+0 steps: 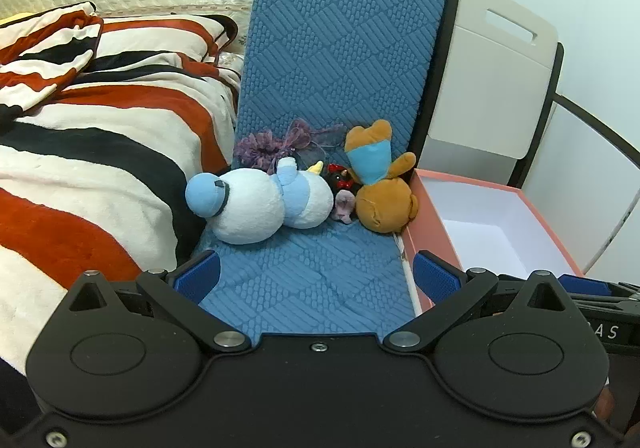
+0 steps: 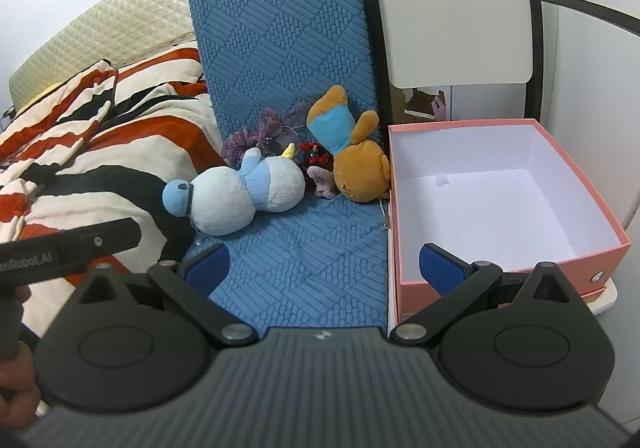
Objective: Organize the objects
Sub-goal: 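Move both tools toward the plush toys on the blue seat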
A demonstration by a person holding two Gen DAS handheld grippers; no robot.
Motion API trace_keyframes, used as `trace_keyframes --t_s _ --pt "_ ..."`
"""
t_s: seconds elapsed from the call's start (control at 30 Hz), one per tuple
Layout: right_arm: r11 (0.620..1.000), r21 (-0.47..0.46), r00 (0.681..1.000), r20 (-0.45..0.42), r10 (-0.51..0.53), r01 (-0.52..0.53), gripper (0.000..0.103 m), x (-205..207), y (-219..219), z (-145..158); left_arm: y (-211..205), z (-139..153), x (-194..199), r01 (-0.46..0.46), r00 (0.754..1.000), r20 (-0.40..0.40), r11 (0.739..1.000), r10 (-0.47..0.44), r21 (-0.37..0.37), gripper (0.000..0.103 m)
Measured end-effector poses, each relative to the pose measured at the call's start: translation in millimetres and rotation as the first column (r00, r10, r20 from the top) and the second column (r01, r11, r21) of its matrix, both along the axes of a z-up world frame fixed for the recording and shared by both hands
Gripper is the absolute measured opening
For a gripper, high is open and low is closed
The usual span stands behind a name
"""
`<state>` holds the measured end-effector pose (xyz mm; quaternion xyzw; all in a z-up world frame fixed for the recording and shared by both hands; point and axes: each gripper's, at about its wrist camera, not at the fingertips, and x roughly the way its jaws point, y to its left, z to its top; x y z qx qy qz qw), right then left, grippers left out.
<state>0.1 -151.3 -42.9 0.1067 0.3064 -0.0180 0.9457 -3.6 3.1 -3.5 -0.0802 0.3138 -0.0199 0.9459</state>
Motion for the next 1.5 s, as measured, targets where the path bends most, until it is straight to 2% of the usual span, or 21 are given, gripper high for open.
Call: trace_keyframes --t_s 0.9,1.17,1.33,1.4,1.5 --pt "0.999 -0.036 1.000 -0.010 0.029 -0.029 0.103 15.2 8.7 -8.8 8.7 -6.6 4.3 -0.032 0.999 0.008 0.999 0.032 0.016 0.103" --pt "0.999 -0.054 1.000 -0.002 0.005 -0.005 0.103 22.2 8.2 -9.5 4.3 -6.2 6.1 -0.021 1.000 0.014 0.999 0.020 0.035 0.103" --pt "0.997 -0.069 0.999 0.026 0.028 -0.027 0.103 27.5 8.9 -9.4 5.6 -8.2 7.8 -0.022 1.000 0.011 0.999 0.022 0.042 0.103" --pt "0.997 -0.060 0.996 0.069 0.047 -0.043 0.103 29.3 7.6 -13.9 6.4 -9.6 9.6 -0.015 1.000 0.011 0.999 0.014 0.052 0.103" --pt "0.997 -0.053 0.994 0.089 0.064 -0.060 0.103 40.7 4.7 -24.0 7.5 -12.3 14.0 -0.015 1.000 0.016 0.996 0.014 0.082 0.103"
